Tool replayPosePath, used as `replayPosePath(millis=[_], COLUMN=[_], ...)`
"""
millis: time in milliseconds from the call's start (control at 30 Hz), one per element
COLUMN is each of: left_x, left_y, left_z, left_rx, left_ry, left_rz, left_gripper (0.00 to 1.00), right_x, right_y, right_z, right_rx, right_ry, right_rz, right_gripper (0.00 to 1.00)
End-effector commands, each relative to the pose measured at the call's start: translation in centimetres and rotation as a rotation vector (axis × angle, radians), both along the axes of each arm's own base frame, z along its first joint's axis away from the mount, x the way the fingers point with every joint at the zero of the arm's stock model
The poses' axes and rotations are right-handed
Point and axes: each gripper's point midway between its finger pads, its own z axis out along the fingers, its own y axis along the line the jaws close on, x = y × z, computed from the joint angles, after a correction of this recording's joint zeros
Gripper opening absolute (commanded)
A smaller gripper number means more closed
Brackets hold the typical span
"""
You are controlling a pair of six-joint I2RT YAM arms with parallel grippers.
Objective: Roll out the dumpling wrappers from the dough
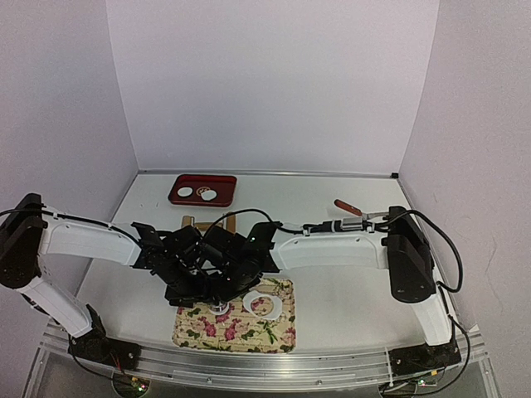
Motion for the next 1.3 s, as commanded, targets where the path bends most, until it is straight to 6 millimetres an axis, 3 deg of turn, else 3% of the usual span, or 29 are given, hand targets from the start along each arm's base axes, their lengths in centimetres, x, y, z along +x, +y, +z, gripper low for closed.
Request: replayPosePath(millis=[0,267,567,800,1033,1267], left_x=[1.1,1.1,-0.3,1.5,5.0,6.7], left_y=[0.4,-0.2,0.2,-0.1,1.2,4.2], left_z=[1.6,6.8,9.0,10.5,9.8,6.1], left_rx=[0.003,-0.21,-0.27,-0.318,-0.285,-0.199], left_ry=[-0.108,-0.237,-0.236,-0.211,-0.194,-0.13], left_rz=[-0.006,-0.01,-0.051,-0.056,-0.033,0.073], left_gripper=[0.72,0.78,0.79,0.82,0.83,0.84], right_x=[0.2,1.5,3.6,5.0,7.4,9.8], right_y=[0.8,-2.3,-4.0,-6.8,-13.2,-23.3], right_z=[2.7,1.7,2.9,4.6,6.0,4.6], right_rx=[0.033,-0.061,-0.064,-0.073,-0.103,-0.183], right_ry=[-0.048,-0.08,-0.097,-0.108,-0.097,-0.049], right_rz=[-0.033,-0.129,-0.184,-0.246,-0.377,-0.565], right_gripper=[0.0,0.0,0.0,0.0,0.0,0.0])
